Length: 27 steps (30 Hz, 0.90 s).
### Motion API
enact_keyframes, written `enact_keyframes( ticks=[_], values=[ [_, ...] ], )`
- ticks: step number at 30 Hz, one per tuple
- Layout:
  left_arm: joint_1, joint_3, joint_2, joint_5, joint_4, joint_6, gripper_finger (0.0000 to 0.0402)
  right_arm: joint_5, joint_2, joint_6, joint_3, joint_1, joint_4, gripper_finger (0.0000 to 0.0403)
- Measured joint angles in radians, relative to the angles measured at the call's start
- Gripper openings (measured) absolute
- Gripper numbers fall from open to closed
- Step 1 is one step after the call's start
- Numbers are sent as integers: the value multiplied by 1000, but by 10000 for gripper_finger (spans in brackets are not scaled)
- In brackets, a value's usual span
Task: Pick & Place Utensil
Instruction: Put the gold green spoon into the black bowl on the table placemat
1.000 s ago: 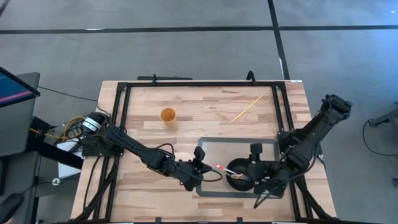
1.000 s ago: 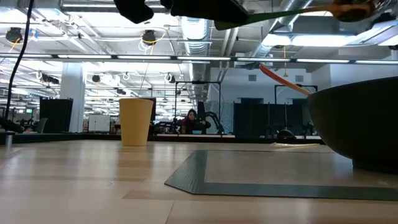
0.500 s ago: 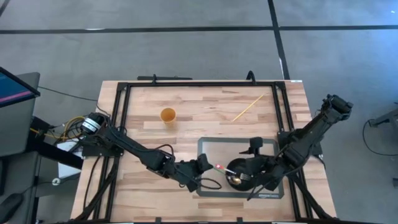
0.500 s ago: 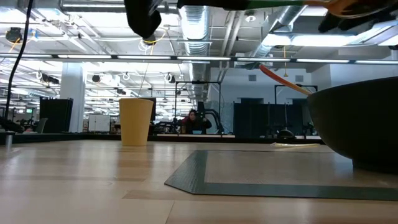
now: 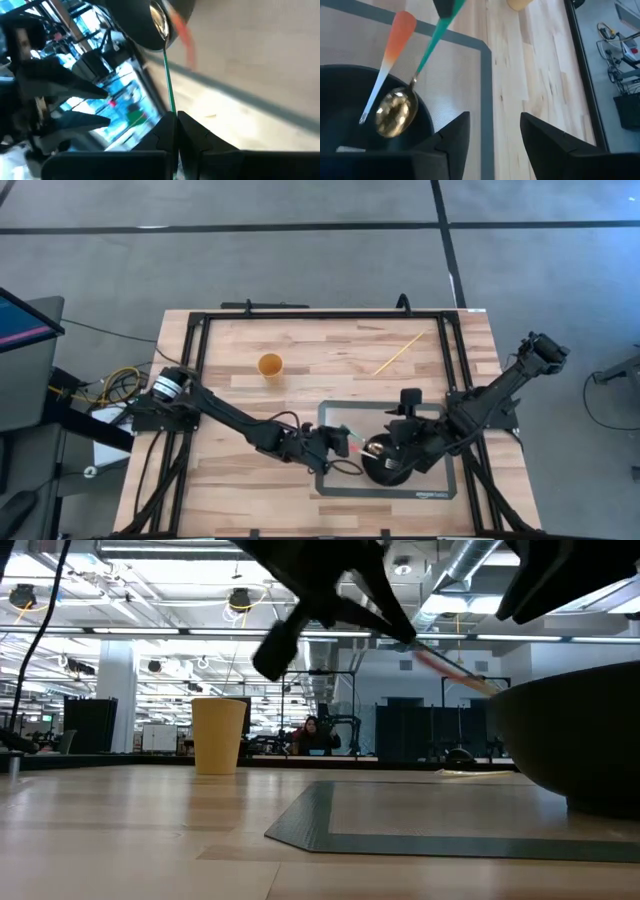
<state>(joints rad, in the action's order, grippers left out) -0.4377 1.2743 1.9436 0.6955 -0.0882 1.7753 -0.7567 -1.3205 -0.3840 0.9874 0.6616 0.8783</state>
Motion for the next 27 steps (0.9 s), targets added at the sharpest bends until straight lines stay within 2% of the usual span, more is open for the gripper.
enact_keyframes(
  ticks=[4,10,14,22,27],
  values=[
    [-9,0,42,56,-99,179,8,0,0,0,0,-4,0,163],
    [-6,52,67,53,-106,232,8,0,0,-2,0,0,0,158],
    [-5,68,69,-18,-109,292,8,1,0,-2,0,-1,-3,155],
    [31,68,71,-150,-85,299,9,3,0,-2,0,-1,-11,152],
    [58,68,71,-157,-85,306,9,116,0,-2,0,5,-75,147]
  ],
)
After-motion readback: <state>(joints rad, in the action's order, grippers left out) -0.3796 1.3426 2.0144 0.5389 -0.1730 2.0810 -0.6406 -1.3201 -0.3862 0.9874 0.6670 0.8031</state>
